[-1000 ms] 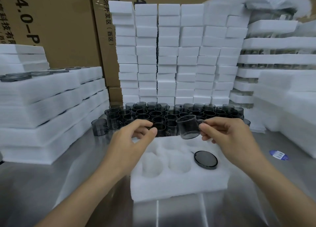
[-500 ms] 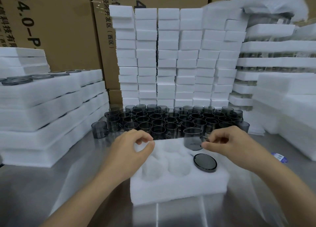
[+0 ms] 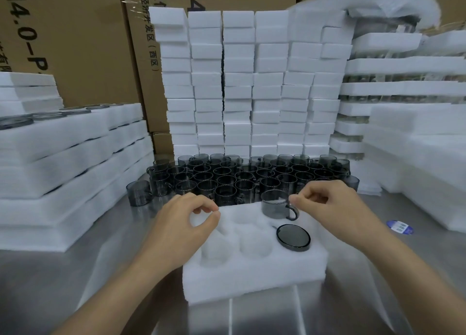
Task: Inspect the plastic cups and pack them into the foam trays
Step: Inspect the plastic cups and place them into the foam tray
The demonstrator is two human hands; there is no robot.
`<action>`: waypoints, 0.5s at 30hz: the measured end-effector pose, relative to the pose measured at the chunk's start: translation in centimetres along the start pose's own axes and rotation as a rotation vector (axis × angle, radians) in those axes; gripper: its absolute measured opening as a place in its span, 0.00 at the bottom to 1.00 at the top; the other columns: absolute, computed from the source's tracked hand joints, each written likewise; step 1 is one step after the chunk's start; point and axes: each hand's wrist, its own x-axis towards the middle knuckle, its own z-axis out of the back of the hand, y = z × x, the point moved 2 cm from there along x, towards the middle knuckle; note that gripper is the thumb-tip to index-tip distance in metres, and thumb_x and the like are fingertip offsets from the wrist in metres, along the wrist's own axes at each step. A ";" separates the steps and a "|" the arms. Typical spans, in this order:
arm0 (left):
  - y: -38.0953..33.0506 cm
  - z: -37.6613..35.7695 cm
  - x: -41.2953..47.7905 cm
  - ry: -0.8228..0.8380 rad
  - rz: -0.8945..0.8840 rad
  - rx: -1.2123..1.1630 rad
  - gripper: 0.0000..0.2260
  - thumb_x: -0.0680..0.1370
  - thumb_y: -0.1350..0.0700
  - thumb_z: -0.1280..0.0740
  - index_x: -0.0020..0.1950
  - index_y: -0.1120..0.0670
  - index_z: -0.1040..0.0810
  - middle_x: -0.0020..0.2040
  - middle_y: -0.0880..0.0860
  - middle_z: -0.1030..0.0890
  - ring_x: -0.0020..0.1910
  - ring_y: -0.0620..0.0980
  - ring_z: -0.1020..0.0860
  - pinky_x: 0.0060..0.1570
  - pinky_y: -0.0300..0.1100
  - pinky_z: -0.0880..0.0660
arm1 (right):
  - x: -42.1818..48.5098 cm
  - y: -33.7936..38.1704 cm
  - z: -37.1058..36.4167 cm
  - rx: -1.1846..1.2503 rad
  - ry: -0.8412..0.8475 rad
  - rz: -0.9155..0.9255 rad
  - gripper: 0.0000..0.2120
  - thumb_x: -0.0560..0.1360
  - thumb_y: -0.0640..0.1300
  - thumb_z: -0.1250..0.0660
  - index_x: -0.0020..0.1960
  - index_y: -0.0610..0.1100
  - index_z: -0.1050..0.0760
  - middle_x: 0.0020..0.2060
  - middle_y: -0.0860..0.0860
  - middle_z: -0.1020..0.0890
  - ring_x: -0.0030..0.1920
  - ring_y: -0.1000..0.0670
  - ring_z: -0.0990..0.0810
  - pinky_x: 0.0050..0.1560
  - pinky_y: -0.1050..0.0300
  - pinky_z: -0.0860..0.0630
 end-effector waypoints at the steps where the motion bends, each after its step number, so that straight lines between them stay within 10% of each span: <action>1: 0.0 0.0 0.0 0.000 -0.001 0.000 0.02 0.80 0.43 0.29 0.47 0.36 0.18 0.50 0.35 0.17 0.55 0.37 0.24 0.56 0.42 0.27 | 0.0 0.0 -0.2 -0.010 0.006 0.009 0.14 0.77 0.55 0.24 0.37 0.49 0.18 0.29 0.59 0.20 0.31 0.60 0.25 0.37 0.61 0.30; 9: -0.1 0.1 -0.1 0.001 -0.008 0.005 0.03 0.80 0.43 0.30 0.47 0.37 0.17 0.50 0.36 0.17 0.55 0.38 0.24 0.56 0.42 0.27 | -0.3 0.9 -0.6 0.042 -0.122 0.085 0.04 0.75 0.53 0.23 0.44 0.56 0.17 0.38 0.60 0.17 0.39 0.57 0.22 0.43 0.63 0.28; 15: -0.1 0.0 0.0 -0.001 -0.012 0.024 0.03 0.80 0.42 0.31 0.48 0.37 0.17 0.50 0.35 0.17 0.56 0.38 0.24 0.56 0.42 0.27 | -0.6 0.5 -3.6 -0.097 0.009 0.067 0.21 0.74 0.65 0.28 0.65 0.60 0.20 0.57 0.67 0.24 0.57 0.62 0.24 0.55 0.61 0.30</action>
